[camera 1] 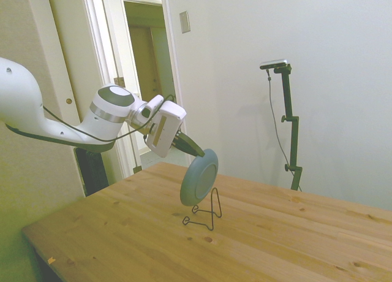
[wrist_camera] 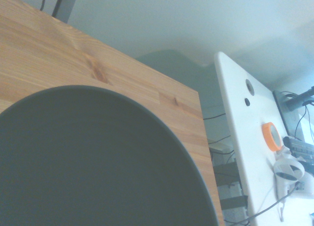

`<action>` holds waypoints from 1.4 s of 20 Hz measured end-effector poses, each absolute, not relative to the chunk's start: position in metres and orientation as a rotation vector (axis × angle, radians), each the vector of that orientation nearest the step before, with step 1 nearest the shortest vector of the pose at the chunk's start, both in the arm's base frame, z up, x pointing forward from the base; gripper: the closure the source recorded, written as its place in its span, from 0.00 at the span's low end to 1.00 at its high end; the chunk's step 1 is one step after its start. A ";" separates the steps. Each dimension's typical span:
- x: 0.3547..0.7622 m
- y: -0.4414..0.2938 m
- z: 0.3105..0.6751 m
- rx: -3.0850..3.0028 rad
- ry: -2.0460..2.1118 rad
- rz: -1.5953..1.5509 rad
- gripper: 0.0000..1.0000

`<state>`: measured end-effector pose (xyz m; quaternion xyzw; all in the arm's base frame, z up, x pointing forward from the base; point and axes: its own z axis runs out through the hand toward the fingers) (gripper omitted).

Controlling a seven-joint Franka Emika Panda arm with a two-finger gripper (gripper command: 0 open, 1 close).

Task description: Load the plate

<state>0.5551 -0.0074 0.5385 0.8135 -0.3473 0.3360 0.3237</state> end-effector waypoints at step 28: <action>0.573 0.011 0.464 2.067 -0.798 0.820 0.00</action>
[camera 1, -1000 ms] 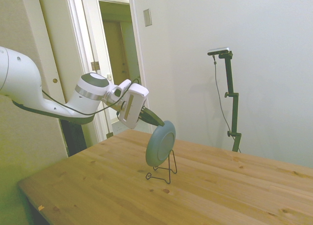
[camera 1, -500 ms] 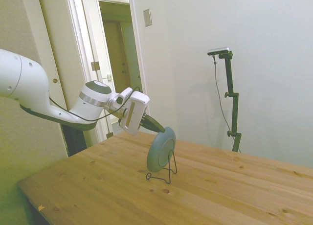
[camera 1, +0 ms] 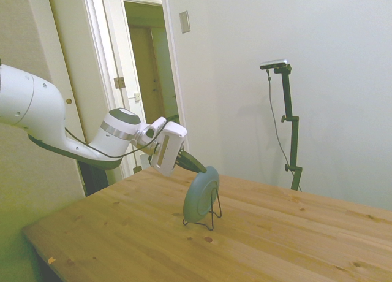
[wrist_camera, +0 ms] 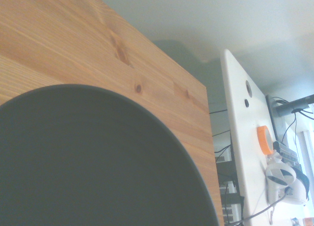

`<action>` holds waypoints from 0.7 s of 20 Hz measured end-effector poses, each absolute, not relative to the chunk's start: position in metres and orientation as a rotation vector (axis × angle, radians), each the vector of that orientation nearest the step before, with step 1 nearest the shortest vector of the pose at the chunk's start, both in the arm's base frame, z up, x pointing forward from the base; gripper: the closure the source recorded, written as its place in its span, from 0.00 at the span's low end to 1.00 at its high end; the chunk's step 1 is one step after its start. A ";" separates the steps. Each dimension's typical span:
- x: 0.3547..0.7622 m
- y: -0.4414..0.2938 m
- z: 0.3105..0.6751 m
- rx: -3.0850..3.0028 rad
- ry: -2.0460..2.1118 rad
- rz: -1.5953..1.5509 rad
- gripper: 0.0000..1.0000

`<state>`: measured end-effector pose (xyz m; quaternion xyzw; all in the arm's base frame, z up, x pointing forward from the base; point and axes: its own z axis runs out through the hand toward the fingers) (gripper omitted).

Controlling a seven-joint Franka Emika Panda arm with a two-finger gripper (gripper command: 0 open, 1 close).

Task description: Load the plate

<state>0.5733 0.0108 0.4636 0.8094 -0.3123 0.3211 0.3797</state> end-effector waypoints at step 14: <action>0.572 0.001 0.472 2.059 -0.865 0.834 0.00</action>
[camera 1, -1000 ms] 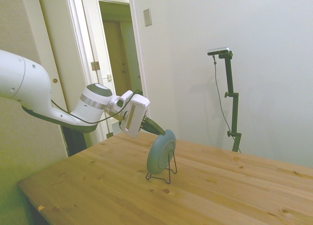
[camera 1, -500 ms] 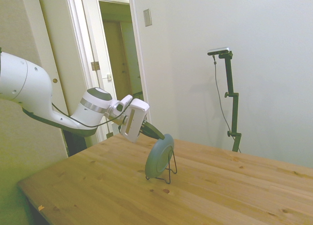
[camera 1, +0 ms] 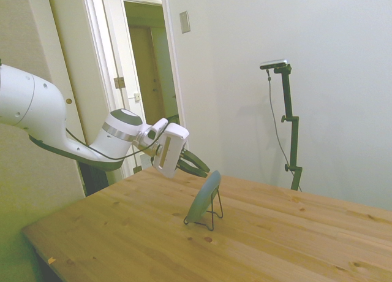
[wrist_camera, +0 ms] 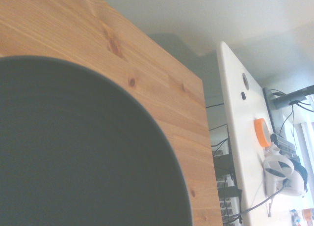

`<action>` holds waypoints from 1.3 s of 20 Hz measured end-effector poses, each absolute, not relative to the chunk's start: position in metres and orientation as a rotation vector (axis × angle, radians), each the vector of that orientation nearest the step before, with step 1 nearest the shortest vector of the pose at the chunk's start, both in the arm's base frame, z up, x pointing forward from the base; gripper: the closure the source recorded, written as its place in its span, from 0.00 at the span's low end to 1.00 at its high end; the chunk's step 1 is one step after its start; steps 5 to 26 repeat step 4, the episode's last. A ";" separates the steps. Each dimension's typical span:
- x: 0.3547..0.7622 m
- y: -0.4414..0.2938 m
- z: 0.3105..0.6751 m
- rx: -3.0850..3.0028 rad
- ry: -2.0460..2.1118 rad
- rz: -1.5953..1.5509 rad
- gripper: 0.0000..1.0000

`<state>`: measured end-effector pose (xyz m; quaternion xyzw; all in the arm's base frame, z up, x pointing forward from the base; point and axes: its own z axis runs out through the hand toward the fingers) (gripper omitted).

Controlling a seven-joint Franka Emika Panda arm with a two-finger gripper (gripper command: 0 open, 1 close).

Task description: Load the plate

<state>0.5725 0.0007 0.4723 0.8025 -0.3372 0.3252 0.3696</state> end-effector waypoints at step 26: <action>0.554 0.016 0.520 2.235 -0.989 0.814 0.00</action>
